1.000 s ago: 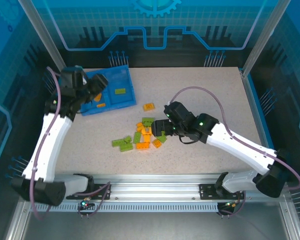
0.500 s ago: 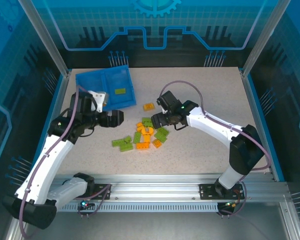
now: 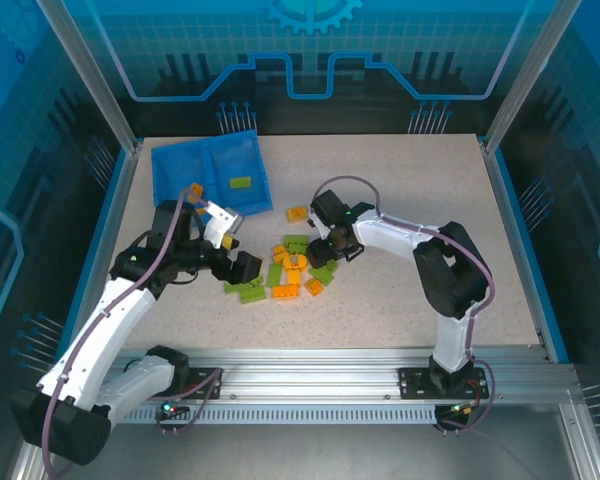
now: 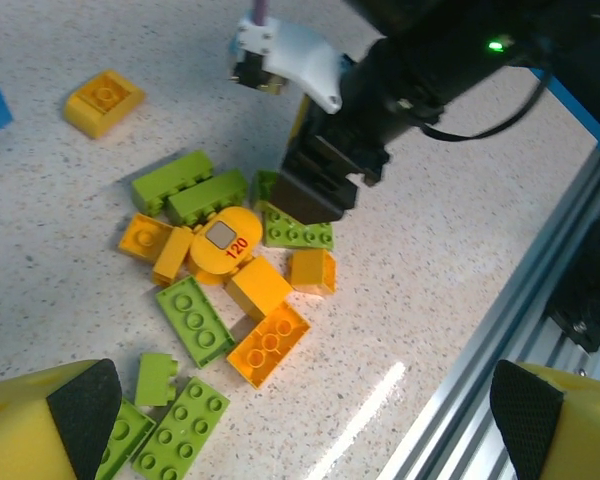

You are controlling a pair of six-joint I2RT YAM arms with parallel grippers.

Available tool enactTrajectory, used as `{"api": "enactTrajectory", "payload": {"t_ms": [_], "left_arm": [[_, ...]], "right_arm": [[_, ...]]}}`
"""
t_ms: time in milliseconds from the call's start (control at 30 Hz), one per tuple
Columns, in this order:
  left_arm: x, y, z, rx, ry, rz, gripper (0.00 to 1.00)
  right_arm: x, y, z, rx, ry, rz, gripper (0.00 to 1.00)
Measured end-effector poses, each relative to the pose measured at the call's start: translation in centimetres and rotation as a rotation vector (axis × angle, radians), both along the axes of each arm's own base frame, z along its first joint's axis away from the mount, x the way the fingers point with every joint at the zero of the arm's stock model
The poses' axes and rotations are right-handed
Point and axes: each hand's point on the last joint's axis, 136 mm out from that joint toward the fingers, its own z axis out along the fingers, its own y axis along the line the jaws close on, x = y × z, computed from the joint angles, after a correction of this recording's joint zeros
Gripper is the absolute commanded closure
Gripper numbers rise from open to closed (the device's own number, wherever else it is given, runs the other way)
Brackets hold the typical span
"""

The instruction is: Sort the legos into containers by color

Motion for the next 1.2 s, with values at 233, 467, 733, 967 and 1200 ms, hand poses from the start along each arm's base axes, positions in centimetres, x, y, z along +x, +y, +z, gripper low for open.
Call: {"api": "enactTrajectory", "payload": {"t_ms": [233, 467, 733, 967, 1200], "left_arm": [[-0.2, -0.4, 0.2, -0.006, -0.021, -0.034, 0.01], [0.0, -0.2, 0.2, 0.005, -0.029, -0.022, 0.01], [0.4, 1.0, 0.7, 0.048, -0.082, 0.042, 0.01], [2.1, 4.7, 1.7, 0.135, -0.175, 0.285, 0.01], [4.1, 12.7, 1.5, 0.293, -0.177, 0.753, 0.01]], "right_arm": [[0.3, 0.2, -1.5, -0.017, 0.020, -0.005, 0.50], [0.7, -0.3, -1.5, -0.029, 0.010, -0.028, 0.63], [1.9, -0.7, 3.3, 0.011, -0.103, -0.061, 0.69], [2.8, 3.3, 14.8, 0.164, -0.369, -0.022, 0.68], [5.9, 14.7, 22.6, 0.326, -0.596, 0.090, 0.68]]}}
